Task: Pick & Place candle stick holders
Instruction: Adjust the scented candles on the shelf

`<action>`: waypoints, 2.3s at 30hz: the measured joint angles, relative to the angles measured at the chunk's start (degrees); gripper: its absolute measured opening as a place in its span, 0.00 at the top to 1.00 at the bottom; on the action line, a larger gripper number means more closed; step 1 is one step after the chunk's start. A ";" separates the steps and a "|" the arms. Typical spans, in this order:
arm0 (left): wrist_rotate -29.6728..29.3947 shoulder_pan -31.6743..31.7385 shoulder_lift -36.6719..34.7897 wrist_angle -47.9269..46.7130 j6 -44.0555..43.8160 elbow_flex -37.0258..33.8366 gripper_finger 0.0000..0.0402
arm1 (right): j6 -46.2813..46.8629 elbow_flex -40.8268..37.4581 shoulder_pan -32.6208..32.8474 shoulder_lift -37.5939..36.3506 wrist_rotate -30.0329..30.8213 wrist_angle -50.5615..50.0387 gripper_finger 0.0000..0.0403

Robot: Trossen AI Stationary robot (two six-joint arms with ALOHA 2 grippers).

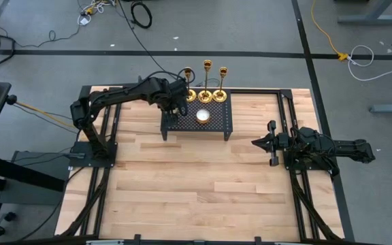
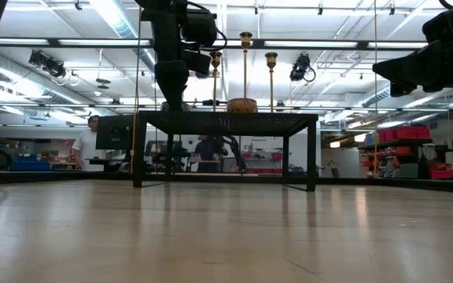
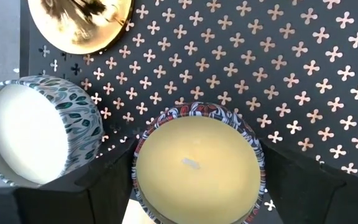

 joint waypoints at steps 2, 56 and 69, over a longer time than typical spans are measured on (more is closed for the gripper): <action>-0.01 0.09 0.00 -0.04 0.00 0.00 0.20 | 0.00 -0.01 0.01 0.00 0.00 0.02 0.97; -3.79 -0.32 -0.86 -0.27 -1.02 0.57 0.08 | 0.01 0.00 0.01 0.00 0.00 0.01 0.97; -3.94 -1.03 -0.94 -4.17 -1.44 8.01 0.08 | 0.01 -0.02 0.01 0.00 -0.01 0.00 0.97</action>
